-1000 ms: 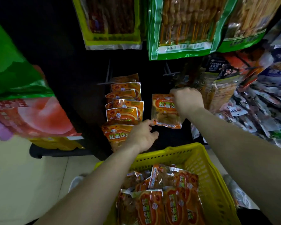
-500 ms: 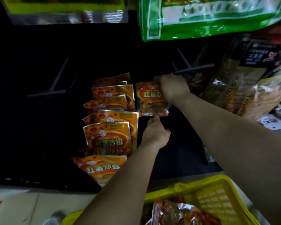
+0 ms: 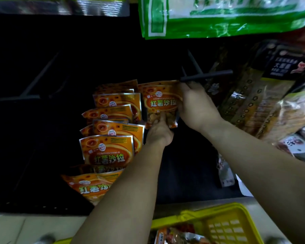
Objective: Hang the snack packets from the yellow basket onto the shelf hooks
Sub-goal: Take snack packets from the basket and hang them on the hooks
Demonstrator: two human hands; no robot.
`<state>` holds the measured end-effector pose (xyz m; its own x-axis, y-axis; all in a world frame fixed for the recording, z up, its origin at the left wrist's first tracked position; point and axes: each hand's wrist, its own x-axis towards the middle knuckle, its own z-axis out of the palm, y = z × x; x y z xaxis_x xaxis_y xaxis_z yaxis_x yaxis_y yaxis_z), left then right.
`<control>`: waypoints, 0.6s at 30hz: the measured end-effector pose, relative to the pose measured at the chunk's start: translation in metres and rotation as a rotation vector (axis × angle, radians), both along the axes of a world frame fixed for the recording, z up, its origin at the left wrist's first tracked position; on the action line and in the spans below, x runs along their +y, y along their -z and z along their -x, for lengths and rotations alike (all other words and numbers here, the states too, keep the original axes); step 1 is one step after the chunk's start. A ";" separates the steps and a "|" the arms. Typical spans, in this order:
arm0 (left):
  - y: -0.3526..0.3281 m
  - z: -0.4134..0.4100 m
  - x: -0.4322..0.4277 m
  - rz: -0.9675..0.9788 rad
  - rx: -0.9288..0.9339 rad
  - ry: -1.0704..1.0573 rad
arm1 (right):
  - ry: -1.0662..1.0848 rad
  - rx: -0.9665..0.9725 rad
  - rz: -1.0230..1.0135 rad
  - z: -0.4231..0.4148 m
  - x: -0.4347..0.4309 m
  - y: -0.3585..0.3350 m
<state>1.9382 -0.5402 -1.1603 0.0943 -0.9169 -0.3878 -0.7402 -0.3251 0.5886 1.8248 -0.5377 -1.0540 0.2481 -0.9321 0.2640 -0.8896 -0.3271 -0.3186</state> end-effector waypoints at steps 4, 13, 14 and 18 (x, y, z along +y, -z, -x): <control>-0.013 0.000 -0.006 0.006 0.014 -0.005 | -0.026 -0.040 -0.088 0.009 0.015 0.004; -0.084 0.001 0.055 0.118 0.023 0.026 | 0.017 -0.080 -0.205 0.037 0.102 -0.020; -0.095 0.003 0.064 0.139 0.024 0.050 | 0.027 -0.069 -0.222 0.043 0.115 -0.025; -0.139 0.004 0.108 0.230 -0.032 0.155 | 0.073 -0.021 -0.294 0.070 0.167 -0.037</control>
